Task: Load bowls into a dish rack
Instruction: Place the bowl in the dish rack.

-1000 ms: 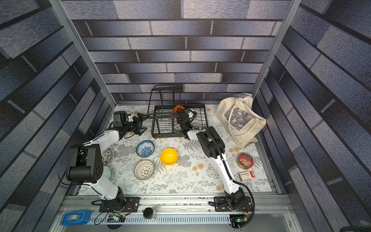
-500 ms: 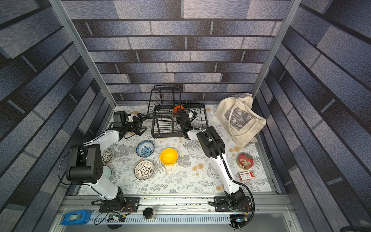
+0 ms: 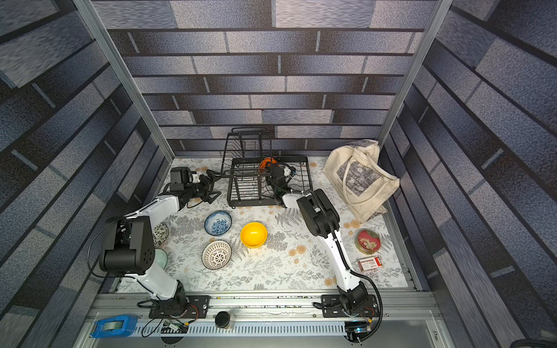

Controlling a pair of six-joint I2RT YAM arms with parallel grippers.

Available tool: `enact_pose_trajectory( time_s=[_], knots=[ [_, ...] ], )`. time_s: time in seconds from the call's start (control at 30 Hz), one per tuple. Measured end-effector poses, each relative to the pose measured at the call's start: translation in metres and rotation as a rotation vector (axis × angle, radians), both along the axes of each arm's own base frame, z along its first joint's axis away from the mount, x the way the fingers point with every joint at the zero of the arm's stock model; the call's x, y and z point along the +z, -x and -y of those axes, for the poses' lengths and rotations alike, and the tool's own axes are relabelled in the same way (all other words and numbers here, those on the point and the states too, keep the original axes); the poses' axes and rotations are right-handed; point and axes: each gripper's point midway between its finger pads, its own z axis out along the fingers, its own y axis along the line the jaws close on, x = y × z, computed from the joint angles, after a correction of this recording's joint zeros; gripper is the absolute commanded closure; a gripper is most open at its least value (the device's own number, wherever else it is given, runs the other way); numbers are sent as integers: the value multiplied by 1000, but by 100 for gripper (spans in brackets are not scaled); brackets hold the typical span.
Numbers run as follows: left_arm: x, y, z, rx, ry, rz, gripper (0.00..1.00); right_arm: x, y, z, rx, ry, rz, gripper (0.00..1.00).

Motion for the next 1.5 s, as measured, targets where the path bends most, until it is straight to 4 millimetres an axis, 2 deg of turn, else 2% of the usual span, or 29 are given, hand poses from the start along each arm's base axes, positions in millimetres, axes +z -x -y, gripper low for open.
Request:
enact_pose_trajectory(
  time_s=[0.37,0.57,0.73,1.0,1.03,1.1,1.13,1.17,1.23,1.5],
  knots=[
    [0,0,0,0,0,0,0,-8,2,3,18,36,-53,35],
    [-1,1,0,-1,1,-2,0,-8,6,7,24,52,-79,33],
    [-1,1,0,-3,2,-3,0,-9,7,15,19,62,-100,25],
    [-1,1,0,-3,2,0,0,-9,4,23,17,58,-110,21],
    [-1,1,0,-3,2,0,0,-10,4,23,17,57,-112,16],
    [-1,1,0,-3,2,0,0,-10,4,23,20,60,-117,13],
    [-1,1,0,-2,2,0,0,-8,5,23,22,59,-119,12],
    [-1,1,0,-1,2,-1,0,-7,5,24,22,61,-119,4],
    [-1,1,-1,0,2,-1,0,1,6,27,27,62,-115,0],
    [-2,-1,-13,27,1,-8,0,49,23,41,41,79,-71,0]
  ],
)
